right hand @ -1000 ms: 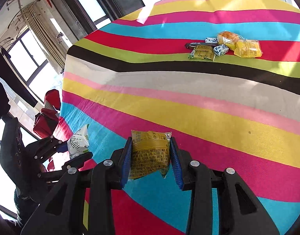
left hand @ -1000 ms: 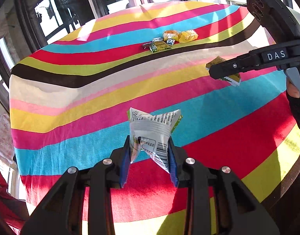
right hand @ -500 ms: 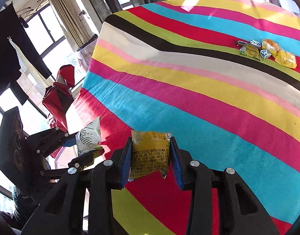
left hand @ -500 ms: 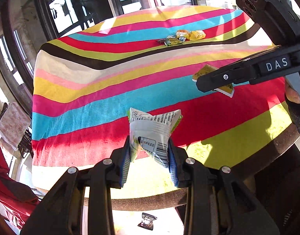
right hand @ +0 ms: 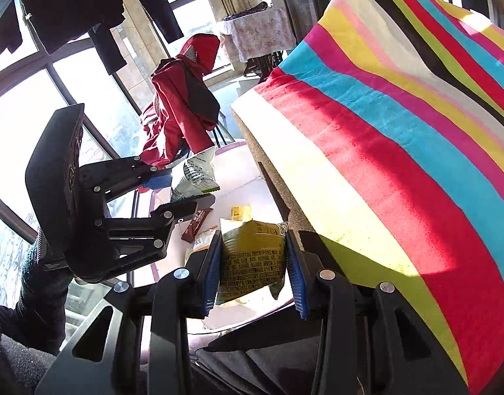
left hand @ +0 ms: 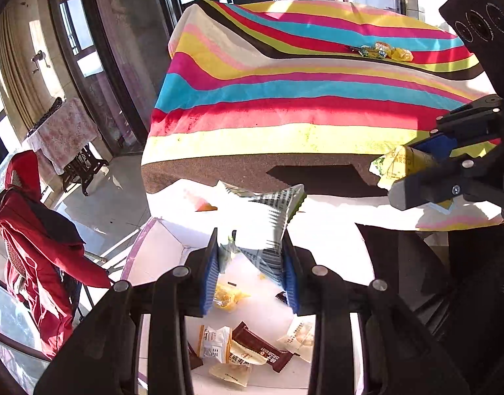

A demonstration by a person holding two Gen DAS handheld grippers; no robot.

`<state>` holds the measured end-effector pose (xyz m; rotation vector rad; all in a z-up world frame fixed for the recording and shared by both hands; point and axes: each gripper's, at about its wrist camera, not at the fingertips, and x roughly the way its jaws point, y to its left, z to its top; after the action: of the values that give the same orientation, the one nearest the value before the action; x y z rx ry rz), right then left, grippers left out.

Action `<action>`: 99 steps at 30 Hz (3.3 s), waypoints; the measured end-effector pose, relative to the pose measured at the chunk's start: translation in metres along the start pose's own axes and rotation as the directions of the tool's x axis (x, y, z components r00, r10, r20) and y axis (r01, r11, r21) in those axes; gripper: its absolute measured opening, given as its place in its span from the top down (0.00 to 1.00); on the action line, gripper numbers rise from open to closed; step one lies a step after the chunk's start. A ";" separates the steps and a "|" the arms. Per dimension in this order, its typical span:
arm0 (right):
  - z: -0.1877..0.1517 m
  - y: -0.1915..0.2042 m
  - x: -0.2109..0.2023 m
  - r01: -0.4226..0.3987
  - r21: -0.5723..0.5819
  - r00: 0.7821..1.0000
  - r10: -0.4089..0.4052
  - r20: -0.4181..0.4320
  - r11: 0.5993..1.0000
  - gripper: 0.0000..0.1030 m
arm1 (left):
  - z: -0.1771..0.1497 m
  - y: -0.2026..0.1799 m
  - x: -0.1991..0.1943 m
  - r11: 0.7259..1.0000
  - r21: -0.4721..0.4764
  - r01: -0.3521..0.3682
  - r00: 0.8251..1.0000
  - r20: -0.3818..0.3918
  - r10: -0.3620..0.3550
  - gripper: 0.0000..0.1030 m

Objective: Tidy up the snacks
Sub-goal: 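Carry both snacks to the white box and open both tools to drop them, then return both tools to the snack pile on the table, then grasp a green-yellow snack bag with the left tool while the right tool grasps a white-blue packet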

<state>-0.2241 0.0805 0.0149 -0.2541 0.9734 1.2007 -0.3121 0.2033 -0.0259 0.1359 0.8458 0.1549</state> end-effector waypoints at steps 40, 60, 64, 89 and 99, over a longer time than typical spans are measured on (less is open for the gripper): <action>-0.124 -0.307 -0.212 0.162 0.793 0.822 -0.525 0.221 0.587 0.15 | 0.379 -0.283 0.238 0.977 0.097 0.190 0.980 -0.073 -0.184 0.02; -0.097 -0.308 -0.199 0.198 0.671 0.869 -0.444 0.217 0.715 0.15 | 0.309 -0.216 0.194 0.931 0.122 0.344 0.939 -0.078 -0.336 0.57; -0.056 -0.335 -0.183 0.234 0.548 0.895 -0.398 0.201 0.803 0.15 | 0.281 -0.191 0.179 0.942 0.098 0.321 0.947 -0.052 -0.317 0.57; 0.059 -0.448 -0.126 0.446 0.154 0.889 -0.456 0.032 0.882 0.66 | 0.284 -0.189 0.172 0.947 0.095 0.307 0.951 -0.060 -0.302 0.41; 0.015 -0.347 -0.169 0.443 0.201 0.864 -0.476 0.166 0.874 0.66 | 0.286 -0.190 0.178 0.950 0.089 0.300 0.953 -0.077 -0.294 0.20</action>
<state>0.0788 -0.1572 0.0419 -0.2139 0.7582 0.6886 0.0349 0.0347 -0.0027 0.0955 0.9271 -0.1673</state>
